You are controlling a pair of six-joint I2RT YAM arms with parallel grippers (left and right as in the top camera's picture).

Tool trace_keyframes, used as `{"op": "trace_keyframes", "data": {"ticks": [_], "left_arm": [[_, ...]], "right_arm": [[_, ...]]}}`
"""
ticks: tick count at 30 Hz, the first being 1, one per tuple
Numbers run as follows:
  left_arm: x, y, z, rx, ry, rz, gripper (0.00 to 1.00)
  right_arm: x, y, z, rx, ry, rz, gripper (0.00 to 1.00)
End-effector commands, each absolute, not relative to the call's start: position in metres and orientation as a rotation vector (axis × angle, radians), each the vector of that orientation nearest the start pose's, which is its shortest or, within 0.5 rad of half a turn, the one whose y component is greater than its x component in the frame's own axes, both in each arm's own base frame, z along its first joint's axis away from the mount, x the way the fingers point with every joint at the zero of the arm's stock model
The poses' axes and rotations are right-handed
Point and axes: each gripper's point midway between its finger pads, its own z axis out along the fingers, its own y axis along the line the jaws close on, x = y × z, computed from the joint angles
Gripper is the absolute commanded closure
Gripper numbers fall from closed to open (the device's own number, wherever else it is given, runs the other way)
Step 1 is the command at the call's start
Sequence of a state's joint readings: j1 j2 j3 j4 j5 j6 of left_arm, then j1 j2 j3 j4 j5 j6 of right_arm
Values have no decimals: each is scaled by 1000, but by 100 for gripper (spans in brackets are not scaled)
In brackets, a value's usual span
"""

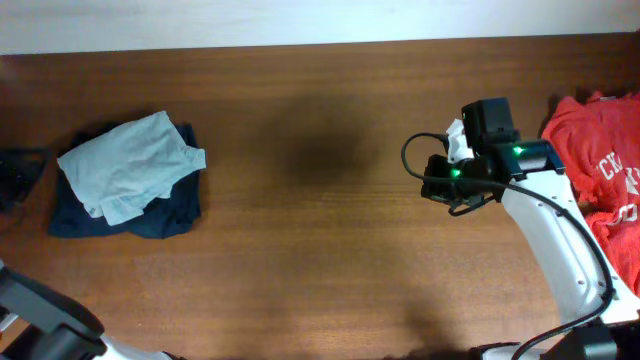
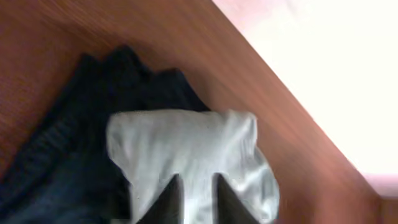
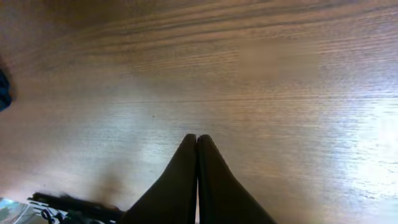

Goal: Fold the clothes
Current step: 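Release the grey shirt on the navy garment and lift the left gripper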

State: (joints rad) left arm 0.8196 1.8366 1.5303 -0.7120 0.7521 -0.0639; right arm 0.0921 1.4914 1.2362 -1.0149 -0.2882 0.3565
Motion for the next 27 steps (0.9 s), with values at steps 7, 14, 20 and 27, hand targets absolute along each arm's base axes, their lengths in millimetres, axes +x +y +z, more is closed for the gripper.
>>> {"op": "trace_keyframes", "data": {"ticks": [7, 14, 20, 27], "left_arm": [[396, 197, 127, -648, 2543, -261, 99], [405, 219, 43, -818, 2644, 1, 99], [413, 215, 9, -820, 2674, -68, 99], [439, 221, 108, -723, 2537, -36, 98]], "right_arm": [[319, 76, 149, 295, 2827, 486, 96], [316, 76, 148, 299, 2839, 485, 96], [315, 76, 148, 300, 2846, 484, 96], [314, 76, 147, 301, 2849, 483, 96]]}}
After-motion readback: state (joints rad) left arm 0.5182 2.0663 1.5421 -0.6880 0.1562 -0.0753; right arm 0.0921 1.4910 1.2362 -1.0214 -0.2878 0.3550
